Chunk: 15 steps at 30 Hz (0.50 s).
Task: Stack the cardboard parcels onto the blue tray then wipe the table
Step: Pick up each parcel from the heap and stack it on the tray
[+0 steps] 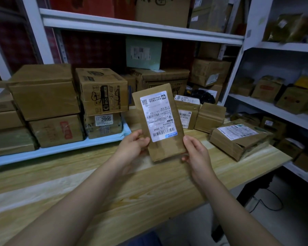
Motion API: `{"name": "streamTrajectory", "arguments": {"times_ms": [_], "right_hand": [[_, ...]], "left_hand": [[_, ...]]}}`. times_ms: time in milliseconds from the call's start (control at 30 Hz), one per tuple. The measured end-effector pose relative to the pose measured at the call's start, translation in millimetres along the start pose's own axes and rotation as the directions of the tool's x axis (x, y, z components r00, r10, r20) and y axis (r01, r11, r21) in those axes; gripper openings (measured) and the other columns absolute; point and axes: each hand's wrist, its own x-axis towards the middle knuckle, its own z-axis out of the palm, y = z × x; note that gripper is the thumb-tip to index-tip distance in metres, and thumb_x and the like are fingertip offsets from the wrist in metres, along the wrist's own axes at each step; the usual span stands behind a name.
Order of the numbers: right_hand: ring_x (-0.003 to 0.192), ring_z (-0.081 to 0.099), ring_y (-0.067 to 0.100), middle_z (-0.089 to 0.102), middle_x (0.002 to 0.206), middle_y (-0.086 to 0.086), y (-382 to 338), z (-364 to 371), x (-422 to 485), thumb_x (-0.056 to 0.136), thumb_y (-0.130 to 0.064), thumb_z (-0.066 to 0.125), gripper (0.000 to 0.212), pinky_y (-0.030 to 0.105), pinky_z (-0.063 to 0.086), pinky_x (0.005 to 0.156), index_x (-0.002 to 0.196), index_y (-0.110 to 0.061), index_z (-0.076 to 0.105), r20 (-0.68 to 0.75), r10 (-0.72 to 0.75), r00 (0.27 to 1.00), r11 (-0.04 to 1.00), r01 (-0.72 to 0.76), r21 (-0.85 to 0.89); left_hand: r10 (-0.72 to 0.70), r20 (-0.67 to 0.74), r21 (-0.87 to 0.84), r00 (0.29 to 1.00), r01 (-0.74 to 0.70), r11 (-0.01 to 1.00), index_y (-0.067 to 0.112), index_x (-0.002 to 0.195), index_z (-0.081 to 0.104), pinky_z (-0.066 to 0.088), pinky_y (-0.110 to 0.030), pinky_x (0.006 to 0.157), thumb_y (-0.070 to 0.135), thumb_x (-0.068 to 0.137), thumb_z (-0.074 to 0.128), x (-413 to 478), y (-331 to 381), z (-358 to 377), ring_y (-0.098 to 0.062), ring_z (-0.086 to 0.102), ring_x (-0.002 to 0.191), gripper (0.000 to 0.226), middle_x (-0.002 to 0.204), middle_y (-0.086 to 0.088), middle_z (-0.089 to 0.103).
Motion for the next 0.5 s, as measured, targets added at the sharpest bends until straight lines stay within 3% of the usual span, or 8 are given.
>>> {"name": "streamTrajectory", "arguments": {"times_ms": [233, 400, 500], "right_hand": [[0.088, 0.063, 0.012, 0.073, 0.102, -0.004, -4.4, 2.1, -1.8, 0.096, -0.021, 0.063, 0.015, 0.022, 0.047, 0.055, 0.108, -0.019, 0.071, 0.022, -0.023, 1.000, 0.999, 0.023, -0.033], [0.077, 0.063, 0.002, 0.072, 0.092, -0.011, -7.4, 5.2, -4.4, 0.095, -0.014, 0.064, 0.019, 0.022, 0.050, 0.063, 0.109, -0.024, 0.069, 0.051, -0.058, 0.997, 0.997, 0.060, -0.040], [0.075, 0.058, 0.009, 0.069, 0.092, -0.006, -8.1, 5.6, -4.3, 0.095, -0.017, 0.063, 0.019, 0.027, 0.049, 0.065, 0.111, -0.026, 0.070, 0.055, -0.056, 0.997, 0.998, 0.058, -0.039]], "left_hand": [[0.022, -0.018, 0.023, 1.000, -0.021, 1.000, 0.011, 0.126, 0.057, 0.054, -0.015, 0.062, -0.007, 0.096, 0.046, -1.2, 4.9, -3.4, 0.003, 0.065, 0.059, 0.036, 0.058, 0.019, 0.065], [0.074, -0.070, 0.073, 0.995, -0.069, 0.995, 0.014, 0.123, 0.061, 0.054, -0.019, 0.076, -0.006, 0.095, 0.050, 0.2, 3.7, -7.4, -0.005, 0.067, 0.085, 0.036, 0.091, 0.010, 0.071], [0.122, -0.108, 0.123, 0.987, -0.109, 0.986, 0.021, 0.108, 0.065, 0.053, -0.020, 0.080, -0.007, 0.093, 0.051, -0.6, 2.8, -7.4, -0.006, 0.066, 0.085, 0.034, 0.091, 0.009, 0.071]]}}
